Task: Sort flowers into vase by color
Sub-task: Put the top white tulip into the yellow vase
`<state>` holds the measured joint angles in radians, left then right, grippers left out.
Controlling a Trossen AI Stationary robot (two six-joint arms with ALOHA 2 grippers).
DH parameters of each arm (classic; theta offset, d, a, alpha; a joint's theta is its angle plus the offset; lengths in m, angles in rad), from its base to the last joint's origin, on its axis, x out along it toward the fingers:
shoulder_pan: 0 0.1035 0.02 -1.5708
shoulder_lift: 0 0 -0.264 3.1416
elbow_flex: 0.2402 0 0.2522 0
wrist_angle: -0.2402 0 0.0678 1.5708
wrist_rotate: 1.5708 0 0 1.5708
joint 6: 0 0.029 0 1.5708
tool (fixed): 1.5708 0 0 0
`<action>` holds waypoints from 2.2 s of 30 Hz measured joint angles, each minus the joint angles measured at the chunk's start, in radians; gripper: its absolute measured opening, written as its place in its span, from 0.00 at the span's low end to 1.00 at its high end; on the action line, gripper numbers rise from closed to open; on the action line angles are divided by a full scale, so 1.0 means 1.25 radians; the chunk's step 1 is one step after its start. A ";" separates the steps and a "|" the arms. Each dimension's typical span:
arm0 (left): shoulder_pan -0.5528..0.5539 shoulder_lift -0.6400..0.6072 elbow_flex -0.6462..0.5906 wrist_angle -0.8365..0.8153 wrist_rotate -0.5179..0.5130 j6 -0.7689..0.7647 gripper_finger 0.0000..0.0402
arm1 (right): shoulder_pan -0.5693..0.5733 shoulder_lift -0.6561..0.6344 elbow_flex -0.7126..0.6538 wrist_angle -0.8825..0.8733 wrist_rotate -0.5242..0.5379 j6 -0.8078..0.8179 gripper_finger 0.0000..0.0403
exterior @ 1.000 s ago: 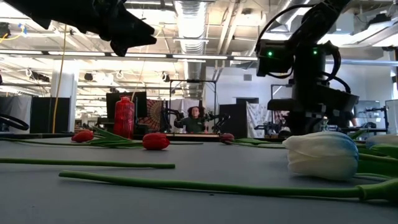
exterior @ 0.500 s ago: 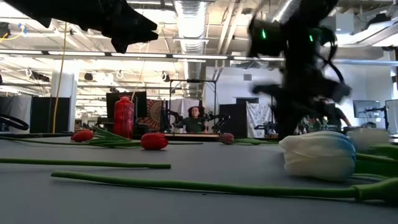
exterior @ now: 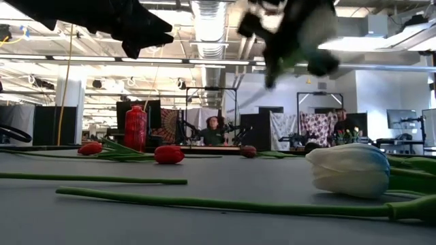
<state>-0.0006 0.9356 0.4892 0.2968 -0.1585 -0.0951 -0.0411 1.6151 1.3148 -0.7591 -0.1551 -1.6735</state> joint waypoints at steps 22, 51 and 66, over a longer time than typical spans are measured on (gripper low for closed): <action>-0.032 -0.009 -0.001 -0.276 -0.013 -0.033 0.39 | -0.079 -0.031 0.092 0.642 -0.340 0.877 0.04; -0.106 -0.373 -0.088 -0.532 -0.344 -0.068 0.39 | 0.084 0.324 0.173 1.213 -0.272 1.403 0.05; -0.106 -0.372 -0.088 -0.563 -0.343 -0.123 0.39 | 0.223 0.544 0.446 1.214 -0.141 1.415 0.05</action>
<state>-0.1330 0.4709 0.3794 -0.4068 -0.5877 -0.2489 0.2374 2.2954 1.8727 0.7588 -0.3309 0.0948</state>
